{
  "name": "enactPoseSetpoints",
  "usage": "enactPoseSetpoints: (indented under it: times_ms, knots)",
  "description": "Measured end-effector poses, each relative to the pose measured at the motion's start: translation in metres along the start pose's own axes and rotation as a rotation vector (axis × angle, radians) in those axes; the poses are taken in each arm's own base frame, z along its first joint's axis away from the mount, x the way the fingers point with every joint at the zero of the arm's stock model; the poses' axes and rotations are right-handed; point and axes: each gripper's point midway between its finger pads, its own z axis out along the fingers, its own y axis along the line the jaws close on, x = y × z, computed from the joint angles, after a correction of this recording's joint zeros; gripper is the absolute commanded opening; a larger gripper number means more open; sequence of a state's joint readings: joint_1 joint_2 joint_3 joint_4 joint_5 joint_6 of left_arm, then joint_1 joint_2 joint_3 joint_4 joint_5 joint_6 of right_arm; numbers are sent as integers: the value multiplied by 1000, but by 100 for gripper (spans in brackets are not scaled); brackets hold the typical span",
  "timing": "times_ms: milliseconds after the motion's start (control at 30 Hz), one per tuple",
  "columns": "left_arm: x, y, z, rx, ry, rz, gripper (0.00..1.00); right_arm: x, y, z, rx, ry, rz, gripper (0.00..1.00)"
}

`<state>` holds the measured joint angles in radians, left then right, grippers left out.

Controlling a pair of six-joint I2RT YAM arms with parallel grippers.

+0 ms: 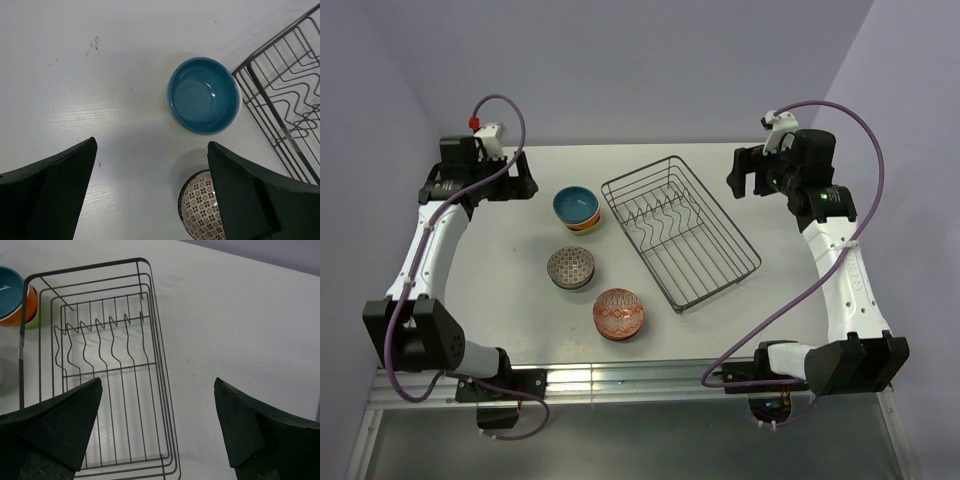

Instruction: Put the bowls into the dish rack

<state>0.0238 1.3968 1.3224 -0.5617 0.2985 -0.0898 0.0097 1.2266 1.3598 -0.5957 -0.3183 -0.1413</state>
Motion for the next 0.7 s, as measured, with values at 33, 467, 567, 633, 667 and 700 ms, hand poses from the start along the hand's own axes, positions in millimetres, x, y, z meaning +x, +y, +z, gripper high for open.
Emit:
enactPoseSetpoints:
  times_ms: [33,467,567,633,667,700]
  knots:
    - [-1,1,6,-10,6,3,95,0,2,1,-4,2,-4,100]
    - [22,-25,78,-58,147,59,80,6,3,8,10,30,-23,100]
    - [29,-26,95,-73,177,58,79,7,4,9,12,37,-26,100]
    - [35,-24,104,-85,199,50,77,7,4,9,16,39,-30,100]
    - [40,-22,109,-91,214,44,76,7,5,9,17,39,-33,100]
    - [44,-20,113,-96,226,39,74,7,5,10,18,40,-34,100]
